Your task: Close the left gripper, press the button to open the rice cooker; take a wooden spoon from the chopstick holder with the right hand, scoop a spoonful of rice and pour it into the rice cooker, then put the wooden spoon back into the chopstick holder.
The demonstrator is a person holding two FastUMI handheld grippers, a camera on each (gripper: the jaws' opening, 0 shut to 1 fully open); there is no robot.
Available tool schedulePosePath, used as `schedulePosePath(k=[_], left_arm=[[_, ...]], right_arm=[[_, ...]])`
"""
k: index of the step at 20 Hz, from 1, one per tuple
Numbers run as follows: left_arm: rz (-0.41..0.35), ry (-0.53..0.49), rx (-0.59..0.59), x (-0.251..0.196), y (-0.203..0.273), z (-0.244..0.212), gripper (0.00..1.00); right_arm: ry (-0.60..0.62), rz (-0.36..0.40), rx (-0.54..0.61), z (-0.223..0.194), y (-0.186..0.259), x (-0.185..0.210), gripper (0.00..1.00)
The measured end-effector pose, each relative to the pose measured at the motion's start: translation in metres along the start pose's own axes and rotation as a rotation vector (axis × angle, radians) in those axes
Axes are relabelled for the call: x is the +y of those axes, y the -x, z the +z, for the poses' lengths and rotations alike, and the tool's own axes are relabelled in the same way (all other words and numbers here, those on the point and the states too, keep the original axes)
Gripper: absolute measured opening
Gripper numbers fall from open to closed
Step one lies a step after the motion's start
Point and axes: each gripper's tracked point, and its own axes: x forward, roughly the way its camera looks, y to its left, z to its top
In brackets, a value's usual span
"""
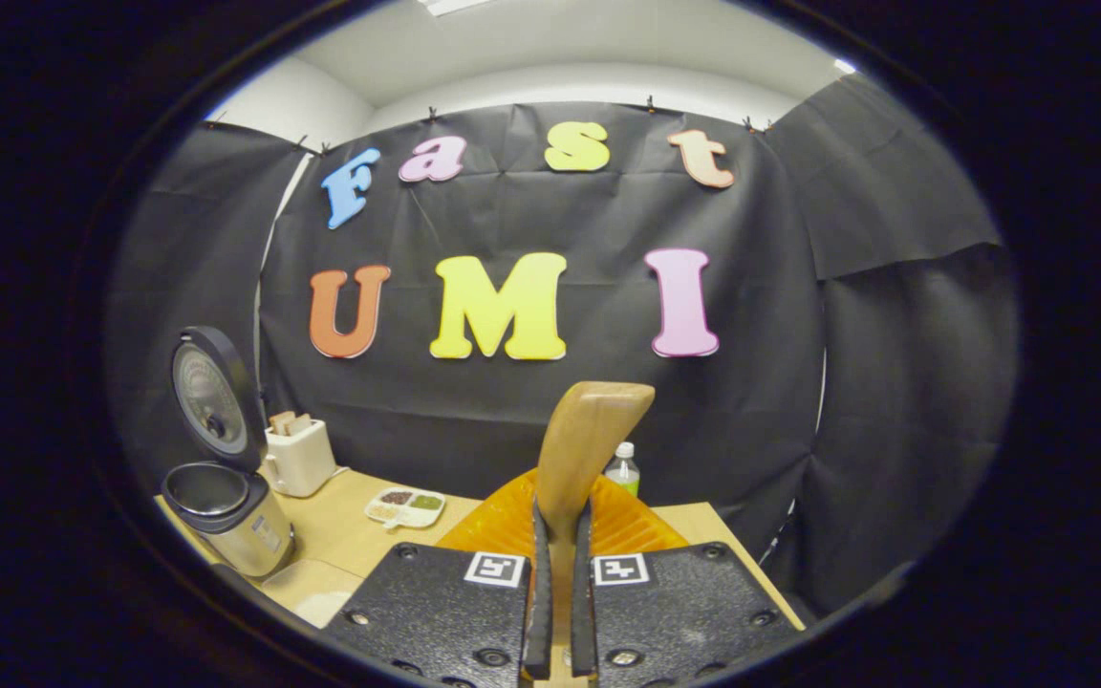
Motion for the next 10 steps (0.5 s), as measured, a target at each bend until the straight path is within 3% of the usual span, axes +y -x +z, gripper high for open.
schedulePosePath(k=[1, 3, 10], left_arm=[[-0.002, -0.004, 0.004, 0.0, -0.004, 0.001, 0.94], [0.009, -0.028, 0.009, 0.004, -0.009, 0.005, 0.94], [0.053, -0.036, 0.023, 0.026, -0.045, 0.012, 0.94]], right_arm=[[-0.012, -0.006, 0.017, -0.01, -0.004, -0.005, 0.08], [-0.047, -0.002, 0.047, -0.028, -0.012, -0.007, 0.14], [-0.124, -0.048, 0.118, -0.082, -0.04, -0.037, 0.15]])
